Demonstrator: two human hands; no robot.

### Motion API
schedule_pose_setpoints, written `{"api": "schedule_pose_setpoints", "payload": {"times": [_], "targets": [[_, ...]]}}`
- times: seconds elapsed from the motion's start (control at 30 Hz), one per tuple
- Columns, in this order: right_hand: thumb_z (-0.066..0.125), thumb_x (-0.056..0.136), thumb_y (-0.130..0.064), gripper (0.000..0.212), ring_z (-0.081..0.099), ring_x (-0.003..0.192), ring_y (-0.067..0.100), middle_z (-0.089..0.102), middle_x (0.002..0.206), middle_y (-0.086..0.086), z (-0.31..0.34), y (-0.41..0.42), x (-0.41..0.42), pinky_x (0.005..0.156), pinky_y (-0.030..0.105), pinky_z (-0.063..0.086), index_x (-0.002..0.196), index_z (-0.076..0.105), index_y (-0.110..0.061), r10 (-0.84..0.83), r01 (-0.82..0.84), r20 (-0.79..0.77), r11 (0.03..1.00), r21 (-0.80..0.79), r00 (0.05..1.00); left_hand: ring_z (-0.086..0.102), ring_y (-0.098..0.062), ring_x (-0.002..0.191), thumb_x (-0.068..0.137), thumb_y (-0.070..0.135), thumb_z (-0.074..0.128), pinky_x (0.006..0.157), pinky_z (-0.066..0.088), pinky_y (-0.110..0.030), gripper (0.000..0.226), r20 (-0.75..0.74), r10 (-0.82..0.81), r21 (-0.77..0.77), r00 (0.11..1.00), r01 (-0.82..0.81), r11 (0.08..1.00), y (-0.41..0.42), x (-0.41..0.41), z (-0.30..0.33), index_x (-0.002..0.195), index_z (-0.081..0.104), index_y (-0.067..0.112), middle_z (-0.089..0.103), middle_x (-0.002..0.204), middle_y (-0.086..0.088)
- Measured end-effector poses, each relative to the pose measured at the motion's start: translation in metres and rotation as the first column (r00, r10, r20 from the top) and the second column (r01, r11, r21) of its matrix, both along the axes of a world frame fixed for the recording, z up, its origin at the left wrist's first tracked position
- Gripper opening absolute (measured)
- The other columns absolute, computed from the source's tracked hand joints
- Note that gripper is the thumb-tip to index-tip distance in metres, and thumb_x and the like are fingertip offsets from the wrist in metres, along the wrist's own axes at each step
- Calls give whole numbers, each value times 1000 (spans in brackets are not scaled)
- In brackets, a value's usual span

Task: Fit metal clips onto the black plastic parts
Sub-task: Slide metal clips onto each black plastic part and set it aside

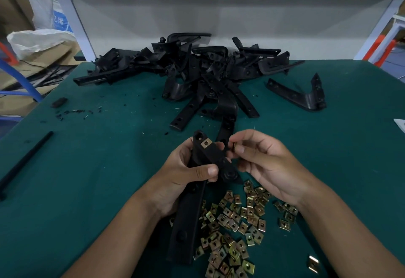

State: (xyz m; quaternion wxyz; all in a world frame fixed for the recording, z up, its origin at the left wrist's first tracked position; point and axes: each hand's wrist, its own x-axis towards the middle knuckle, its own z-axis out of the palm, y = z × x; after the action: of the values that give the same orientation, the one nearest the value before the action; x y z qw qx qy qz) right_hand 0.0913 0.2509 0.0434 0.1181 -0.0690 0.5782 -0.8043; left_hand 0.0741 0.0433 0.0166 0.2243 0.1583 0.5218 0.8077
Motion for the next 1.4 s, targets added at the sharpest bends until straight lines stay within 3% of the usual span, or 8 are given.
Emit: {"api": "schedule_pose_setpoints", "payload": {"times": [0.13,0.27,0.37,0.53,0.83,1.4], "targets": [[68,85,-10,25,71,87,12,75,102,3,2,1,0,67,20,51,106,75,-21,13,-13,3,1000,-15,1000,64,-13,72,73,11,80,69,53,-23,57,0,-9,-13,1000,9,1000,2,1,1,121,52,0,68,93,-9],[77,72,-19,17,71,83,8,77,102,6,2,2,0,61,16,49,88,78,-24,0,0,10,1000,-20,1000,67,-11,74,80,0,74,68,54,-21,45,41,10,16,999,-11,1000,2,1,0,119,51,1,70,93,-5],[76,74,-16,16,68,80,6,76,99,4,1,3,-1,59,15,45,89,80,-19,-1,1,-2,1000,-20,1000,68,-9,72,82,0,70,66,55,-19,31,41,32,22,999,-33,999,1,0,-2,109,54,5,71,86,-2],[70,80,-7,21,63,75,4,73,86,-3,1,3,-1,58,14,44,96,81,-17,3,-3,-1,1000,-4,1000,68,-10,71,73,10,79,66,55,-19,43,51,40,36,998,-42,998,2,-1,-1,109,55,6,71,86,-3],[78,71,-18,18,69,76,7,75,89,0,3,-1,1,57,16,46,89,79,-20,-9,9,13,1000,-20,1000,69,-11,70,78,-3,70,67,55,-20,34,38,64,26,997,-65,998,4,0,0,107,54,4,72,85,-4],[74,74,-14,17,66,76,6,76,89,0,2,-2,2,61,17,47,87,81,-22,19,-18,-35,999,36,999,69,-12,66,78,-5,68,65,55,-21,36,31,60,46,998,-62,997,6,1,0,110,53,1,73,86,-6]]}}
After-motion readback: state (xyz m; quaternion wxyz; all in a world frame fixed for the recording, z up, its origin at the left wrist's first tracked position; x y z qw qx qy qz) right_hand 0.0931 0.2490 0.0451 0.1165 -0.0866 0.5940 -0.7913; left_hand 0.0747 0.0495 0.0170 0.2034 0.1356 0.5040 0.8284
